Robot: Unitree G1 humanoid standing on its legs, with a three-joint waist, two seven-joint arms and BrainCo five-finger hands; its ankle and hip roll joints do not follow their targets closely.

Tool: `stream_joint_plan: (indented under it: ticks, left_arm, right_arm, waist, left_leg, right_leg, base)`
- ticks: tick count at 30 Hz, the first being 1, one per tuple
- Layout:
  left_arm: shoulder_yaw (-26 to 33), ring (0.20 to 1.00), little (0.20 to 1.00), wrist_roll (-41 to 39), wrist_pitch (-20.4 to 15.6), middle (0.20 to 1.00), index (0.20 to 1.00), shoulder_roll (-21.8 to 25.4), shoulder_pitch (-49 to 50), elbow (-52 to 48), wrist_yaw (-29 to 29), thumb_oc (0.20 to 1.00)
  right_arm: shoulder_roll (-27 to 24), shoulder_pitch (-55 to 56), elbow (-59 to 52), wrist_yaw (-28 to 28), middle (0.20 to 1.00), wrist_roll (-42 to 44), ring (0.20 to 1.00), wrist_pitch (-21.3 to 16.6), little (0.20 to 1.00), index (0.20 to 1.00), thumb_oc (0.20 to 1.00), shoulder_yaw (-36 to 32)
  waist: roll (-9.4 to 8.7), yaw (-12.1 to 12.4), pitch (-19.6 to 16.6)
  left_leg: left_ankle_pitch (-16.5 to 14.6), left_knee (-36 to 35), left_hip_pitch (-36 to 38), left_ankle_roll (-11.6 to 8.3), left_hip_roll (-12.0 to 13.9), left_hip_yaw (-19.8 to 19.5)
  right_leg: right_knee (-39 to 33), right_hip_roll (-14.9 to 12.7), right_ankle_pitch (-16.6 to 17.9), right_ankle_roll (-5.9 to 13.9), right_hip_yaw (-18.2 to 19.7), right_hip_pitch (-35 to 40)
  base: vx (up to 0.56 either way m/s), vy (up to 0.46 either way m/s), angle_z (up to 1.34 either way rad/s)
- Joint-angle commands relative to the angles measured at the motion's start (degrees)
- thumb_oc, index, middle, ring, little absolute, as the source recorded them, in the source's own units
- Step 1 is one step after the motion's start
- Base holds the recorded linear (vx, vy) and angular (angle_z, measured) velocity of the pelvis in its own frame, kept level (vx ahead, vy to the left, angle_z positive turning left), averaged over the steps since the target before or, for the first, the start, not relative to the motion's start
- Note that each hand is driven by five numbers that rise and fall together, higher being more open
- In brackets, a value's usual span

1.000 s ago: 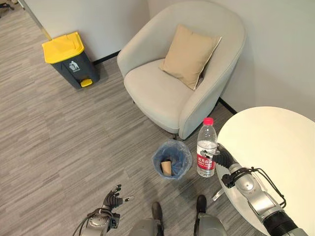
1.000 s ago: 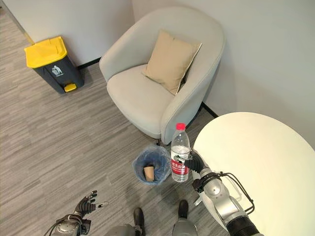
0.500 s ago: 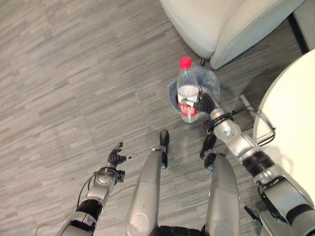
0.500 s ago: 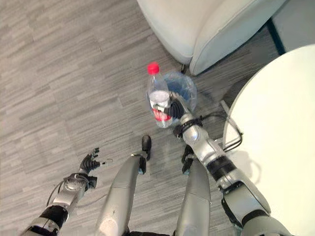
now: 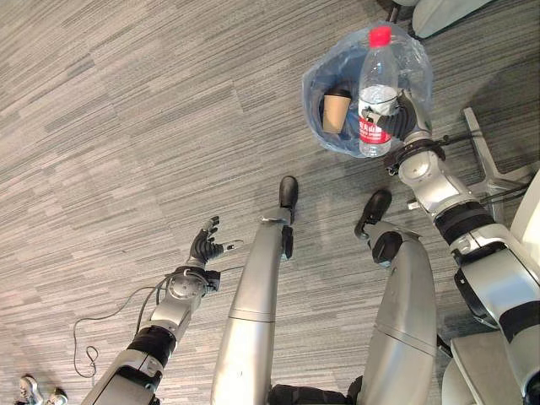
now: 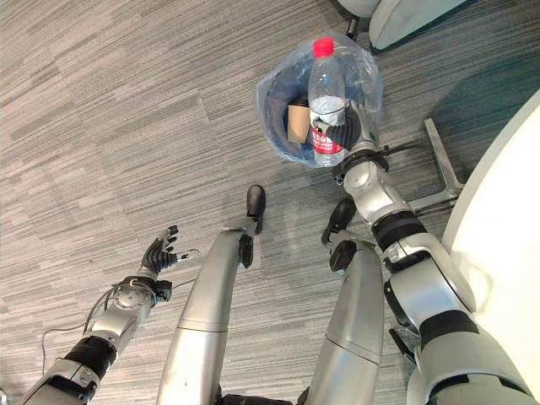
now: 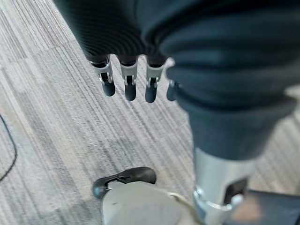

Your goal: Gather garbage on tea table into small bin, then transfer packed bag to large trash can.

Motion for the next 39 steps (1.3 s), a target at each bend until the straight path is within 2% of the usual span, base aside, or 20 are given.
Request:
stream_joint_plan:
  ticks: [1,4,5,6,8,11,15,17,20,24,25,26,33,36,39]
  left_arm:
    - [-1.48,1.000,1.000,-1.26,-1.40,1.000,1.000,0.66,2.96,0.27,0.67,1.000]
    - [-2.34,1.000,1.000,-1.36,-1.71,1.000,1.000,0.72,2.25,-0.33,0.65,1.000]
    - [-2.78,1.000,1.000,-1.28,-1.63,1.000,1.000,0.77,2.14,-0.58,0.56,1.000]
    - [-3.11,1.000,1.000,-1.25,-1.66,1.000,1.000,0.55,2.06,-0.73,0.78,1.000]
    - [-3.12,1.000,1.000,-1.04,-1.39,1.000,1.000,0.18,2.01,-0.40,0.83,1.000]
    - [-1.92,1.000,1.000,0.22,-0.91,1.000,1.000,-1.09,2.52,0.87,1.08,1.000]
    - [0.48,1.000,1.000,2.71,-1.06,1.000,1.000,-1.19,3.64,1.17,1.64,1.000]
    - [0.34,1.000,1.000,2.55,-1.36,1.000,1.000,-0.32,3.81,0.80,1.73,1.000]
    - [-0.13,1.000,1.000,1.88,-1.76,1.000,1.000,0.43,3.35,1.02,1.86,1.000]
    - [-0.60,1.000,1.000,-0.27,-2.76,1.000,1.000,2.10,3.07,-0.71,1.66,1.000]
    - [-0.56,1.000,1.000,-0.42,-2.84,1.000,1.000,2.23,3.23,-0.89,1.69,1.000]
    - [-0.66,1.000,1.000,-0.36,-2.76,1.000,1.000,2.15,3.39,-0.88,1.68,1.000]
    - [1.22,1.000,1.000,0.24,-1.54,1.000,1.000,0.62,2.60,-0.82,1.82,1.000]
    - [2.03,1.000,1.000,1.11,-0.90,1.000,1.000,0.03,2.35,0.27,1.61,1.000]
    - [3.36,1.000,1.000,1.89,-0.51,1.000,1.000,-0.36,3.12,0.97,1.26,1.000]
  right_arm:
    - [-0.61,0.88,-1.11,-1.90,0.200,3.01,0.200,-2.39,0.200,0.200,0.200,2.20]
    - [-1.19,-0.81,0.28,-2.24,0.200,4.07,0.200,-2.60,0.200,0.200,0.200,2.93]
    - [-1.47,-1.40,0.75,-2.31,0.445,4.51,0.445,-2.65,0.445,0.445,0.445,3.35]
    - [-1.60,-1.76,1.14,-2.18,1.000,5.30,1.000,-2.71,1.000,1.000,1.000,3.74]
    - [-1.56,-1.13,0.79,-2.23,1.000,5.08,1.000,-2.62,1.000,1.000,1.000,4.15]
    - [-2.14,3.50,-4.66,-2.24,1.000,-1.55,1.000,-2.24,1.000,1.000,1.000,5.78]
    - [-3.93,8.98,-10.68,-0.96,1.000,-19.62,1.000,-0.65,1.000,1.000,1.000,10.95]
    - [-3.77,7.37,-6.84,0.68,1.000,-24.82,1.000,0.55,1.000,1.000,1.000,15.72]
    - [-1.56,5.05,-0.17,2.70,1.000,-27.96,1.000,1.95,1.000,1.000,1.000,20.86]
    - [1.60,2.24,12.28,3.52,1.000,-26.83,1.000,3.38,1.000,1.000,1.000,23.37]
    - [1.81,2.53,13.13,3.81,0.413,-26.37,0.413,3.44,0.413,0.413,0.413,23.32]
    - [2.33,3.32,14.22,3.94,0.200,-25.60,0.200,3.54,0.200,0.200,0.200,22.74]
    - [-1.87,6.48,-0.58,1.67,0.200,-18.11,0.200,1.86,0.200,0.200,0.200,14.38]
    - [-0.74,8.84,-7.80,1.46,0.200,-13.31,0.200,0.20,0.200,0.200,0.200,9.53]
    - [0.10,13.42,-16.78,1.88,0.200,-10.00,0.200,-1.62,0.200,0.200,0.200,4.88]
  waist:
    - [2.67,0.83,-7.59]
    - [3.08,0.86,-7.70]
    - [3.15,0.89,-7.78]
    - [3.16,0.90,-7.83]
    - [2.87,0.73,-7.81]
    - [1.69,-0.34,-7.87]
    - [0.56,-1.51,-8.09]
    - [0.49,-1.30,-8.08]
    - [0.60,-0.91,-8.14]
    - [1.20,0.31,-7.84]
    - [1.26,0.40,-7.89]
    - [1.31,0.45,-7.84]
    - [0.23,-0.85,-7.90]
    - [-0.12,-1.25,-8.59]
    - [-1.20,-2.10,-9.38]
  left_leg:
    - [-7.29,1.84,0.09,1.98,-2.67,1.46]
    - [-7.24,2.43,-1.10,1.95,-2.96,1.34]
    - [-7.23,2.36,-1.12,1.93,-3.04,1.25]
    - [-7.16,2.29,-1.42,1.87,-3.11,1.25]
    - [-7.06,2.23,-1.57,1.78,-3.04,1.33]
    - [-7.14,1.37,-1.03,1.80,-2.86,1.38]
    - [-7.16,-0.40,0.05,1.48,-2.15,0.83]
    - [-7.05,-0.48,-0.15,1.11,-1.91,0.69]
    - [-6.74,-0.01,-1.31,0.81,-1.92,0.16]
    - [-5.83,0.90,-4.01,0.41,-2.41,-0.53]
    - [-5.77,1.04,-4.31,0.35,-2.52,-0.70]
    - [-5.66,1.25,-4.61,0.33,-2.54,-0.70]
    - [-5.23,-0.54,-2.42,0.57,-1.40,-0.25]
    - [-4.31,-4.71,1.87,0.42,-0.71,-0.48]
    - [-3.43,-9.53,8.20,0.11,-0.06,-0.71]
  right_leg:
    - [-3.65,1.94,-4.78,2.52,3.05,1.58]
    - [-2.83,1.66,-5.04,2.34,3.20,0.51]
    - [-2.74,1.64,-5.10,2.32,3.29,0.35]
    - [-2.59,1.63,-5.10,2.22,3.36,0.06]
    - [-2.64,1.78,-5.07,2.24,3.43,-0.06]
    - [-3.48,2.52,-4.64,2.29,3.28,0.25]
    - [-5.21,3.66,-4.32,2.87,2.67,1.51]
    - [-5.65,3.86,-4.07,3.15,2.51,1.42]
    - [-5.12,3.87,-4.06,3.14,2.42,0.48]
    - [-3.53,3.45,-4.12,2.71,2.37,-1.93]
    - [-3.24,3.44,-4.20,2.62,2.35,-2.32]
    - [-2.82,3.44,-4.22,2.53,2.33,-2.64]
    - [-4.47,5.09,-3.13,2.80,2.11,-0.68]
    - [-7.78,5.82,-2.35,3.42,1.17,3.55]
    - [-12.12,6.11,-1.13,4.09,0.19,9.64]
  base:
    - [0.04,-0.010,-0.04]
    - [0.03,0.001,0.03]
    - [0.04,0.018,0.05]
    - [0.03,0.015,0.04]
    - [0.00,0.000,0.00]
    - [0.00,-0.009,-0.01]
    - [0.00,-0.068,-0.07]
    - [0.00,-0.070,-0.09]
    - [0.00,-0.054,0.01]
    - [-0.01,-0.076,0.14]
    - [-0.01,-0.044,0.18]
    - [-0.01,-0.029,0.10]
    - [-0.06,-0.028,-0.08]
    - [-0.10,-0.024,-0.06]
    - [-0.07,-0.016,-0.01]
